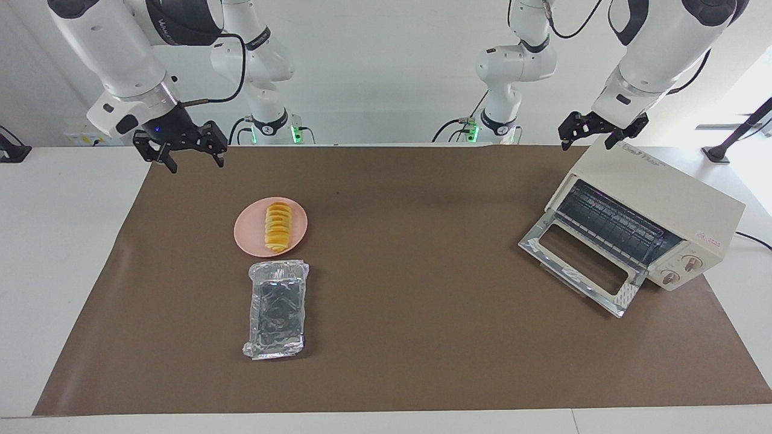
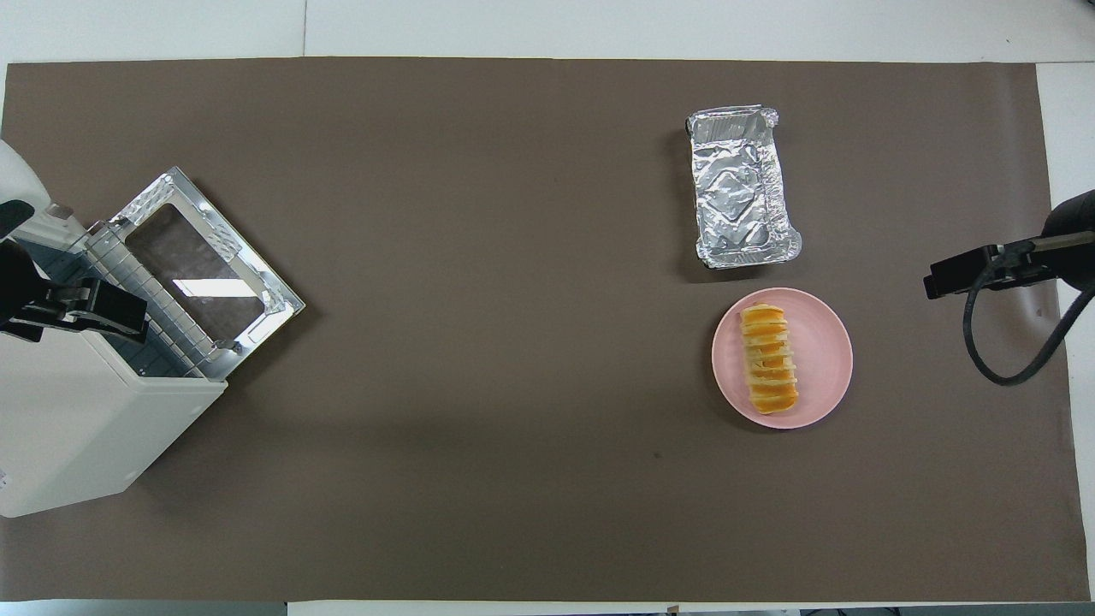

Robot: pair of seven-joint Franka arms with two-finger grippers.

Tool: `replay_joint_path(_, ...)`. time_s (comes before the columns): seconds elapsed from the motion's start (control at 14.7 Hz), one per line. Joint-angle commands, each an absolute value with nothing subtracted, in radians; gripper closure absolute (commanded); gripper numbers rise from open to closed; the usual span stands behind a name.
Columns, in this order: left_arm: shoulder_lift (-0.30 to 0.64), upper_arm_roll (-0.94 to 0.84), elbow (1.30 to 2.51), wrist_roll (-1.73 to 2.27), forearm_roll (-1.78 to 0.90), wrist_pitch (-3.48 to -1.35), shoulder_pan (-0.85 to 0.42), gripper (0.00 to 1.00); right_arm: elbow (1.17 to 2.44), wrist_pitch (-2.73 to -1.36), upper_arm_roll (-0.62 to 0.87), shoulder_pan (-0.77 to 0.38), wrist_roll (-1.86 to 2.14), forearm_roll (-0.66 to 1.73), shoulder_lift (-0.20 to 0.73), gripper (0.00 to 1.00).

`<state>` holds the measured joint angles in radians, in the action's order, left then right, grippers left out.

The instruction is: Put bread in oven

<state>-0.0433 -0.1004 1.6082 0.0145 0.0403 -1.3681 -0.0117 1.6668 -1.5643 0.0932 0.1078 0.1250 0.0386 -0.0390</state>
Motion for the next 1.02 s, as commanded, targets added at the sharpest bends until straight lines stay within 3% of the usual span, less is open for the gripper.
replay_joint_path(0.0, -0.078, -0.109, 1.651, 0.005, 0.020, -1.393, 0.006, 0.00, 1.683, -1.559, 0.098, 0.117, 0.115, 0.051, -0.055, 0.00)
replay_joint_path(0.55, -0.078, -0.109, 1.651, 0.005, 0.020, -1.393, 0.006, 0.00, 1.727, -1.560, 0.101, 0.103, 0.110, 0.051, -0.080, 0.00)
replay_joint_path(0.95, -0.078, -0.109, 1.651, 0.005, 0.020, -1.393, 0.006, 0.00, 2.107, -1.808, 0.106, 0.000, 0.109, 0.052, -0.219, 0.00)
